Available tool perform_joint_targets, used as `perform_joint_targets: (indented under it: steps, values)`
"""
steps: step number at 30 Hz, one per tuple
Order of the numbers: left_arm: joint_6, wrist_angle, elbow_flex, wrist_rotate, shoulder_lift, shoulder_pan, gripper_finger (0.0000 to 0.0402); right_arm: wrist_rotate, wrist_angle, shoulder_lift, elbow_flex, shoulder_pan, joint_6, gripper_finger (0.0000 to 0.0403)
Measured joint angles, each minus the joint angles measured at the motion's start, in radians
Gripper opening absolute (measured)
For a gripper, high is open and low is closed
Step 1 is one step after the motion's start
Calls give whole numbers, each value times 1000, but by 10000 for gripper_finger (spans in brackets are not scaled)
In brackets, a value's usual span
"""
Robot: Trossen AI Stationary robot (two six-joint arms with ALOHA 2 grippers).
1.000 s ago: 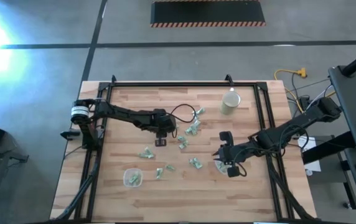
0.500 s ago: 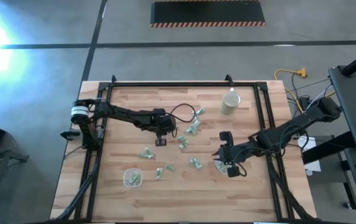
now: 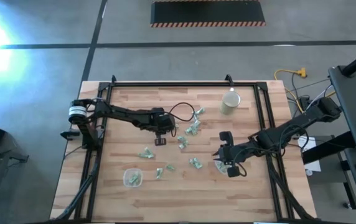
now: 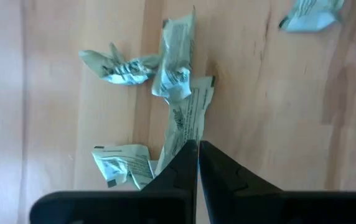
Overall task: Pick and place Stevia / Truvia into bins
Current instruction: Put the stevia packet into the left transparent container
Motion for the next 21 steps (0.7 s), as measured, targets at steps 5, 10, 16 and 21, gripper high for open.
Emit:
perform_joint_targets:
  steps: [5,10,16,21]
  values:
    - [-24,-36,-4,1,-47,-4,0,0,1,0,0,0,0,68]
    - [-35,-57,-8,3,-108,-11,0,0,6,1,0,0,0,68]
    - [-55,-76,-10,1,-161,-21,0,0,7,1,0,0,0,68]
    - [32,-81,-28,-3,-147,-21,2,1,17,0,0,0,-6,68]
